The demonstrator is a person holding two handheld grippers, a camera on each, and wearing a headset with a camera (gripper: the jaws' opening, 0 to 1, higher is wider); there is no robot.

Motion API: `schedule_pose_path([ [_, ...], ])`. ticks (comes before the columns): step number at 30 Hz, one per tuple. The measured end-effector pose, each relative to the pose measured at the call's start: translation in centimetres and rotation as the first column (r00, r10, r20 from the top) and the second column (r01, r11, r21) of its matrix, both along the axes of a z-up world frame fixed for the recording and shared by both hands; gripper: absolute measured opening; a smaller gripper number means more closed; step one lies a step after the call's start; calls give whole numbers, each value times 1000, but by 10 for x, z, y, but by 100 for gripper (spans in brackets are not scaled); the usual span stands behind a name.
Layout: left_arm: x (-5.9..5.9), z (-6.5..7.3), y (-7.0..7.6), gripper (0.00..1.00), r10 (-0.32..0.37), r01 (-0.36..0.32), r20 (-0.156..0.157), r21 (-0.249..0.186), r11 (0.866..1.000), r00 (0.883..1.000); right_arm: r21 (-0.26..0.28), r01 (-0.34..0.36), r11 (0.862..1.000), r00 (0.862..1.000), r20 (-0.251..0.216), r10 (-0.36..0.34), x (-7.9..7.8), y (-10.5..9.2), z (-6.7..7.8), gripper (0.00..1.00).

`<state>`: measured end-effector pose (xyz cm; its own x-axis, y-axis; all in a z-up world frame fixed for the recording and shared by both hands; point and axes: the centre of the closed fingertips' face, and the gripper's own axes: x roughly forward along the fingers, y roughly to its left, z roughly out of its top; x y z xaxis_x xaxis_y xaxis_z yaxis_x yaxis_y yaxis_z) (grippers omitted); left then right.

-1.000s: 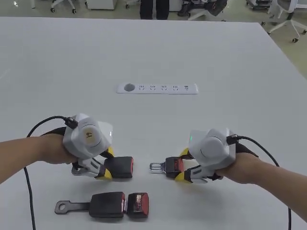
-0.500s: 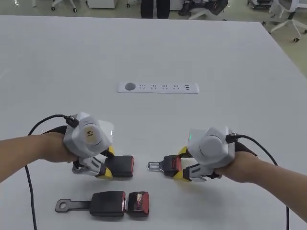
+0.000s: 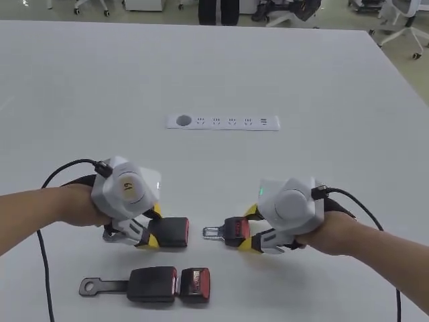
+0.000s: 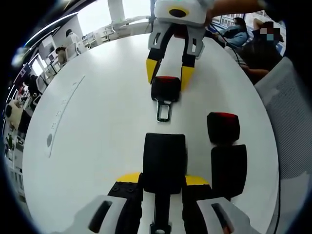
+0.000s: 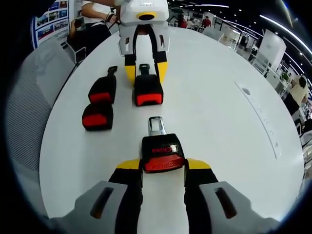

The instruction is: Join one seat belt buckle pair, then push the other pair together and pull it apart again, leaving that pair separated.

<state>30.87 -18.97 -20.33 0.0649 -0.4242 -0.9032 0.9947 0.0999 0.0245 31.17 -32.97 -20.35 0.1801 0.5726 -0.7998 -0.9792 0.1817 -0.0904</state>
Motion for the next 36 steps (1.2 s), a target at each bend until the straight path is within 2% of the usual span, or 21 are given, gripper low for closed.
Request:
schedule_pose_path([
  [23,-1,1,-1,31,-4,4,1,-4,1000,1000,19,-25,1000,1000,2,25,-2,23,4,31],
  [36,-1,2,-1,31,1,-1,-2,-8,1000,1000,20,-27,999,1000,0,27,-1,25,3,31],
])
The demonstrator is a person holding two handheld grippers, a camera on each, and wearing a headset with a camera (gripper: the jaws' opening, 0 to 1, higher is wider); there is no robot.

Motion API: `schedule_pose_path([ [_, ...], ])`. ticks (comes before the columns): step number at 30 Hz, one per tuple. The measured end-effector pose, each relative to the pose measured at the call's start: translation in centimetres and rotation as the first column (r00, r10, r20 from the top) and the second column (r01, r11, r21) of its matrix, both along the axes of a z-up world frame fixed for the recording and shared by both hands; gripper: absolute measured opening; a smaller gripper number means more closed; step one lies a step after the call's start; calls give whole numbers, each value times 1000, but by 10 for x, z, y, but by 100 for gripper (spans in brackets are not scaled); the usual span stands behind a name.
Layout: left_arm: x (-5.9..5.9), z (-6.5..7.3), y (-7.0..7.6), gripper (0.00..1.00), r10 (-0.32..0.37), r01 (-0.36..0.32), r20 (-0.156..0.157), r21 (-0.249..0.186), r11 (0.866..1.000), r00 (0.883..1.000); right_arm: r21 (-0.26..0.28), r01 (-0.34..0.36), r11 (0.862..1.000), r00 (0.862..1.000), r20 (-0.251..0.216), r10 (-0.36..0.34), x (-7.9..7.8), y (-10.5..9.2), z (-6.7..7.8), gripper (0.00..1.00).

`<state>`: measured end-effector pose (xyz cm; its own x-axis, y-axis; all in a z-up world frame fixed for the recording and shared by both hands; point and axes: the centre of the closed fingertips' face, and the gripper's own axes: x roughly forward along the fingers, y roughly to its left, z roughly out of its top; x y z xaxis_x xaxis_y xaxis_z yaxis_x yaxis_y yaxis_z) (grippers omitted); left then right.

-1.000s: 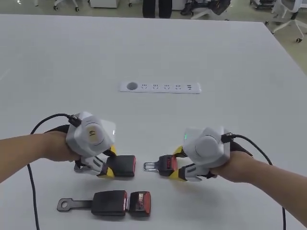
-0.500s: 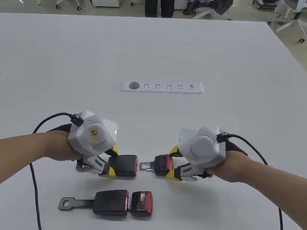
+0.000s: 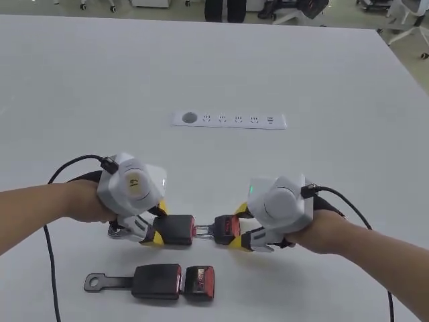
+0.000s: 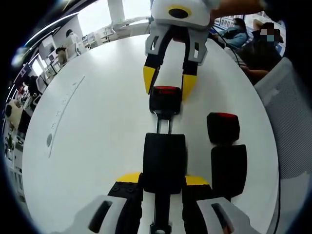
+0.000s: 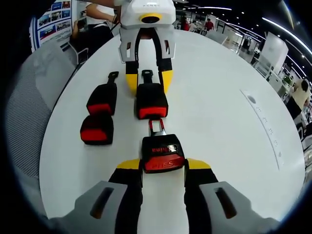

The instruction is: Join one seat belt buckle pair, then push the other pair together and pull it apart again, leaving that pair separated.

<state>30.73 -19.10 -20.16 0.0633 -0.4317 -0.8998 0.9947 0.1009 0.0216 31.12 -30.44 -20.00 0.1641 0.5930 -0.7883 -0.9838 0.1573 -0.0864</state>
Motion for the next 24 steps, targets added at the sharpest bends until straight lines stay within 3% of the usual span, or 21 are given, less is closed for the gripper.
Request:
schedule_pose_path([
  [24,1,-1,1,31,-4,4,3,-3,1000,1000,16,-4,1000,1000,-11,5,-4,15,-4,30],
])
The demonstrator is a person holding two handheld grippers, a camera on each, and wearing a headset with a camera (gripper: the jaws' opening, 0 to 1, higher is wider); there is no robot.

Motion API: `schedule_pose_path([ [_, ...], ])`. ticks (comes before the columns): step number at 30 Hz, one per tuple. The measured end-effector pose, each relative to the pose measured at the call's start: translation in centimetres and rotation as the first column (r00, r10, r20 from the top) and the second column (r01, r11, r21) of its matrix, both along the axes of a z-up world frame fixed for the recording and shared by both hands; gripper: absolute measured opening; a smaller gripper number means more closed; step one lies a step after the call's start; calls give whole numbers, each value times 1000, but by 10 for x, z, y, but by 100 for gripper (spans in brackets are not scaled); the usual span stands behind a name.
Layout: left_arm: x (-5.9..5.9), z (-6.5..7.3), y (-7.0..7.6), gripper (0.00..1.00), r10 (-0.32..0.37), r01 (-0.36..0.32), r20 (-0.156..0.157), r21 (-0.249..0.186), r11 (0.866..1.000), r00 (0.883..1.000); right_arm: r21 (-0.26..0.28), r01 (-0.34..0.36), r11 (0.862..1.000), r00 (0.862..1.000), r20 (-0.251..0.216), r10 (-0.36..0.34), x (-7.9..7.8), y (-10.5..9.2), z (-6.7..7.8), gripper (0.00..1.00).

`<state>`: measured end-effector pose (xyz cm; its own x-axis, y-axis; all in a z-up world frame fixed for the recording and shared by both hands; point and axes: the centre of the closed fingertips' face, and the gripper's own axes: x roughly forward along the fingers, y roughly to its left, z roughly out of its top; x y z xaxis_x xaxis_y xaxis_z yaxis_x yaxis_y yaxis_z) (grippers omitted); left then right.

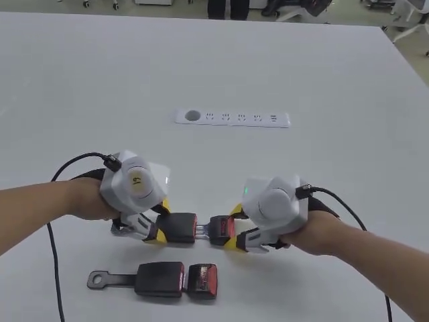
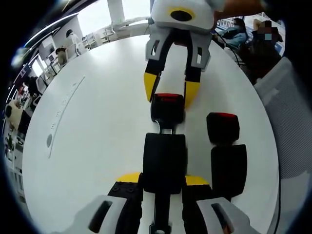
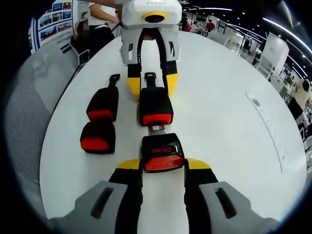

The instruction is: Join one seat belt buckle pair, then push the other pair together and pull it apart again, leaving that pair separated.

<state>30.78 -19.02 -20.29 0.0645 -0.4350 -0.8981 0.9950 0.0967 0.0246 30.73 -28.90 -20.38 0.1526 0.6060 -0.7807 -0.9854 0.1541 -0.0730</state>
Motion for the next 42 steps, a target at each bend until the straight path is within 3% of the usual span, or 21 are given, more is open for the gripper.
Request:
schedule_pose_path([
  [24,0,0,-1,30,17,-16,11,-10,1000,1000,8,13,1000,1000,-9,-13,1,4,-4,30],
  [42,-2,1,-6,29,-12,12,24,3,1000,1000,26,11,1000,1000,-9,-11,-2,14,-2,29],
])
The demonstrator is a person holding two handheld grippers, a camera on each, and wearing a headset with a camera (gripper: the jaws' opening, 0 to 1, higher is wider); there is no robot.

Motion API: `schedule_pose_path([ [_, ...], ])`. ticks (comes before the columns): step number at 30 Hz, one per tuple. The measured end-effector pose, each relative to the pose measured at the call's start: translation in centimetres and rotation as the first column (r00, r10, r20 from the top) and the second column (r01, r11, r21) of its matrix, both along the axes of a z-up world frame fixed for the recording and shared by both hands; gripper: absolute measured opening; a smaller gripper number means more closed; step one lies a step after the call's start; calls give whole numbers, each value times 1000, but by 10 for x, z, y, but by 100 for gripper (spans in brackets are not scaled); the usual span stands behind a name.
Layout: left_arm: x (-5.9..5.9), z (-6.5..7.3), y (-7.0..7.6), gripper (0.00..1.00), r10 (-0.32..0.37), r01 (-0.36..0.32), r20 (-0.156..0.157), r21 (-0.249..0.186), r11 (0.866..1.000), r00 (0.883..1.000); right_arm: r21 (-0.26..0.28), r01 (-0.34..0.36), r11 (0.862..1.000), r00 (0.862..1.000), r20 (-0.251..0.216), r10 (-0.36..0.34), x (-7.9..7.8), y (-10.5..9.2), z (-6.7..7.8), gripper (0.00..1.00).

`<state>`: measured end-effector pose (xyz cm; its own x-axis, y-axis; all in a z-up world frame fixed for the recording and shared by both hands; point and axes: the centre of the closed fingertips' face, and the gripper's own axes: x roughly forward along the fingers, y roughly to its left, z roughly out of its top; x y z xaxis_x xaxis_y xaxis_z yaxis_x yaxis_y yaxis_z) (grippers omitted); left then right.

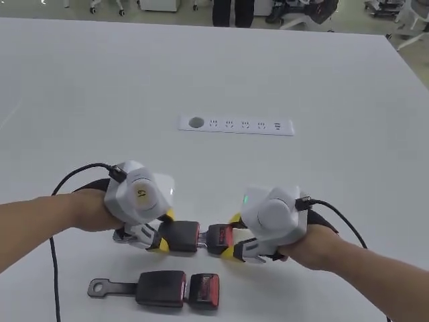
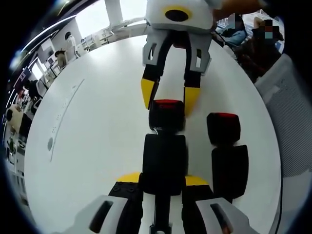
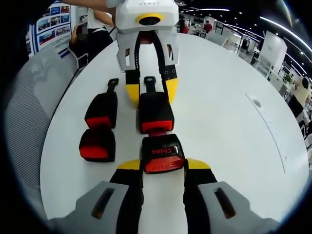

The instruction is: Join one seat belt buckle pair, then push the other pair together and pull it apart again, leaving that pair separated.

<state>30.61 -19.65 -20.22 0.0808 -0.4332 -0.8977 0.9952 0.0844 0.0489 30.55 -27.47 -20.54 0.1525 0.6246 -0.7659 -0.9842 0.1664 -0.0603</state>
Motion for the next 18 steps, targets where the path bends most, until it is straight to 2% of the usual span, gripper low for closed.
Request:
schedule_pose_path([
  [9,3,-3,2,29,-3,3,6,10,1000,1000,-5,14,1000,1000,7,-14,3,4,-1,28],
  [13,0,0,0,29,-3,3,8,13,1000,1000,-6,25,1000,1000,4,-25,2,5,0,28],
  [18,0,1,-1,28,-32,31,10,43,999,999,-13,26,1000,1000,6,-26,2,7,1,27],
])
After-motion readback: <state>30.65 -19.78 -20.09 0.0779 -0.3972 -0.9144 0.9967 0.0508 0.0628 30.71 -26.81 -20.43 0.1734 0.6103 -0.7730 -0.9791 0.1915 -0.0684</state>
